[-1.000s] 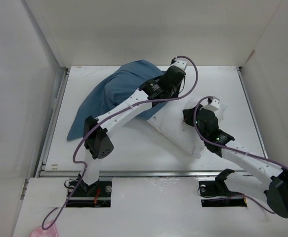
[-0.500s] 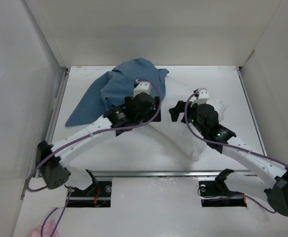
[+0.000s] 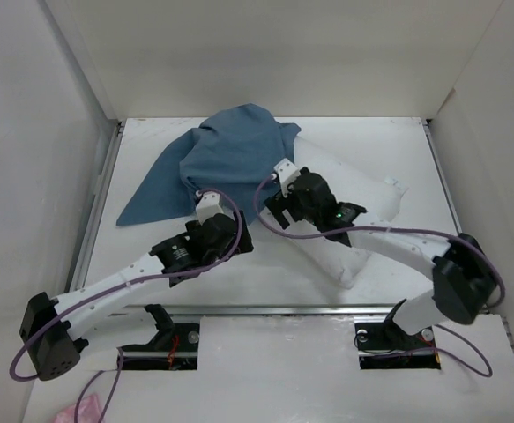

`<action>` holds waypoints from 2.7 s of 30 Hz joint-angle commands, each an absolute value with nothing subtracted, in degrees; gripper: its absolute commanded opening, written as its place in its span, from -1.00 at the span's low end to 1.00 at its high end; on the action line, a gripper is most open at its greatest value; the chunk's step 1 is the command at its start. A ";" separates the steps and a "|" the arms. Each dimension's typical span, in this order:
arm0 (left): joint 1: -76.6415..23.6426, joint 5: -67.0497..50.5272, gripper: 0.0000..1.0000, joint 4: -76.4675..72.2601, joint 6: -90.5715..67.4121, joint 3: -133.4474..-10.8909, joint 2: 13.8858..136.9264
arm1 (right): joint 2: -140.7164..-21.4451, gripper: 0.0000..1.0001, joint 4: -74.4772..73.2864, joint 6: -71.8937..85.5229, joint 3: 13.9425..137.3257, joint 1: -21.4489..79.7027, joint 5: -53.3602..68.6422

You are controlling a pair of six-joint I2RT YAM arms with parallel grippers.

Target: Put the pillow into the pillowcase

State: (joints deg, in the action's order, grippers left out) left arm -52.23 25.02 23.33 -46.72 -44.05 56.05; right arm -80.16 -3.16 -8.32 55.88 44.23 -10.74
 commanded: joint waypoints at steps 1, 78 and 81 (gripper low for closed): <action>-52.12 23.82 1.00 18.90 -48.34 -43.51 56.24 | -88.74 1.00 -5.71 -13.27 60.45 44.30 -18.35; -51.04 -0.94 -1.00 -36.33 -33.66 -33.84 73.68 | -86.04 -1.00 35.93 24.61 63.72 42.54 -47.17; -53.69 -9.29 -1.00 -30.08 -32.44 -34.37 69.37 | -89.47 -1.00 37.53 26.80 66.52 43.85 -60.06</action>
